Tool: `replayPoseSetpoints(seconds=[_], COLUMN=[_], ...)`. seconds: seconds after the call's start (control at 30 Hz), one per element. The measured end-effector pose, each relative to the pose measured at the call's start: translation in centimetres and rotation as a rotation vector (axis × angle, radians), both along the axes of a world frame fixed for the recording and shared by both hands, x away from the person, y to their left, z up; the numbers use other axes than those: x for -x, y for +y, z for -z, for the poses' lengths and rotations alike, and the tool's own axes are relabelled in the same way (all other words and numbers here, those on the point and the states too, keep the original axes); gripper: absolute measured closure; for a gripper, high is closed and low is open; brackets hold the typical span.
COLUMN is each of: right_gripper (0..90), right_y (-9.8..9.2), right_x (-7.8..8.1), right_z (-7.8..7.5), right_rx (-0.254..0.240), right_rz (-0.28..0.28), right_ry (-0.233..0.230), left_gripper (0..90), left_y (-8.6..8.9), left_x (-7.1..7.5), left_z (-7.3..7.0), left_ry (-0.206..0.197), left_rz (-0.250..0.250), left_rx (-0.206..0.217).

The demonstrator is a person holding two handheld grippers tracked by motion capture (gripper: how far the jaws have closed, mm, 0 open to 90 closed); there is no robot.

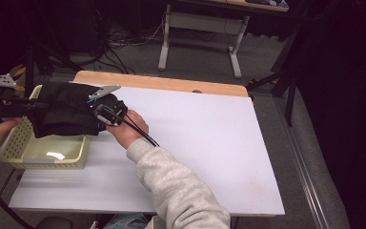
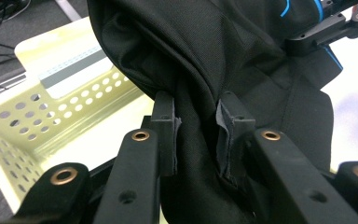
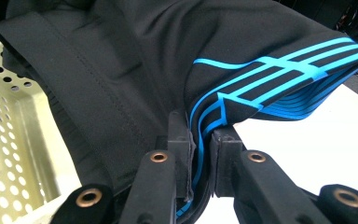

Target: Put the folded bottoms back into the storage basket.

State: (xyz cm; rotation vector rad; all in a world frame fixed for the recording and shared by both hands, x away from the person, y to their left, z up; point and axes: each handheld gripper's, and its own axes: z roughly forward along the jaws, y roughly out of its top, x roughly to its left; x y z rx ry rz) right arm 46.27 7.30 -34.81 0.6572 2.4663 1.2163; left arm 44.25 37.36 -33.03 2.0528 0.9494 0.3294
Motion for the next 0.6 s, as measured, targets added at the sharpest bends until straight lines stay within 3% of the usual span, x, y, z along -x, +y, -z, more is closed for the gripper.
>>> replayPoseSetpoints(seconds=[0.6], right_gripper=[81.7], right_y=[2.6], right_x=[-0.8], right_z=[0.5], right_rx=[-0.02], right_rz=[0.012], right_ry=[-0.002], left_gripper=[72.2], left_y=[2.5], left_x=[-1.2], left_z=[0.5], left_ry=[0.012], left_rz=[-0.017], left_rx=[-0.021])
